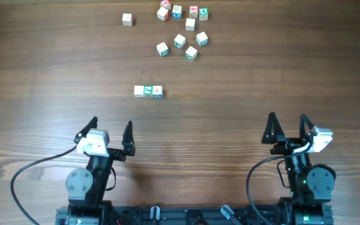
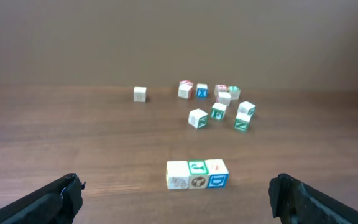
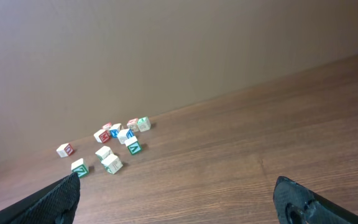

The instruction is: Form a horizontal line

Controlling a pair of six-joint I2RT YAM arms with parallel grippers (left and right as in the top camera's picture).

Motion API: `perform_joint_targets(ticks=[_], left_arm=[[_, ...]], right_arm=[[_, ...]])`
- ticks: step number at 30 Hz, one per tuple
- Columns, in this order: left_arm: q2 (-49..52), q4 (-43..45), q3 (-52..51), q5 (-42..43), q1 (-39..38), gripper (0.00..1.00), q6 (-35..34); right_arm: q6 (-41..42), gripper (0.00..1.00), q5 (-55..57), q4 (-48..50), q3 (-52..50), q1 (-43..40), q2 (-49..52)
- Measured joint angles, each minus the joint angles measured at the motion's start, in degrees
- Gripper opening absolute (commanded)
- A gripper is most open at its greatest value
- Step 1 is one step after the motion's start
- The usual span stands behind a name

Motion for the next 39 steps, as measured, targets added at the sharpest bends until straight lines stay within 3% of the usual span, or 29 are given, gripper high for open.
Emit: perform_joint_targets(ticks=[39], left_arm=[[-0.3,-0.2,0.0,-1.7,0.0,1.00,-0.3]], right_arm=[[0.0,1.00,0.0,0.0,0.0,0.0,0.0]])
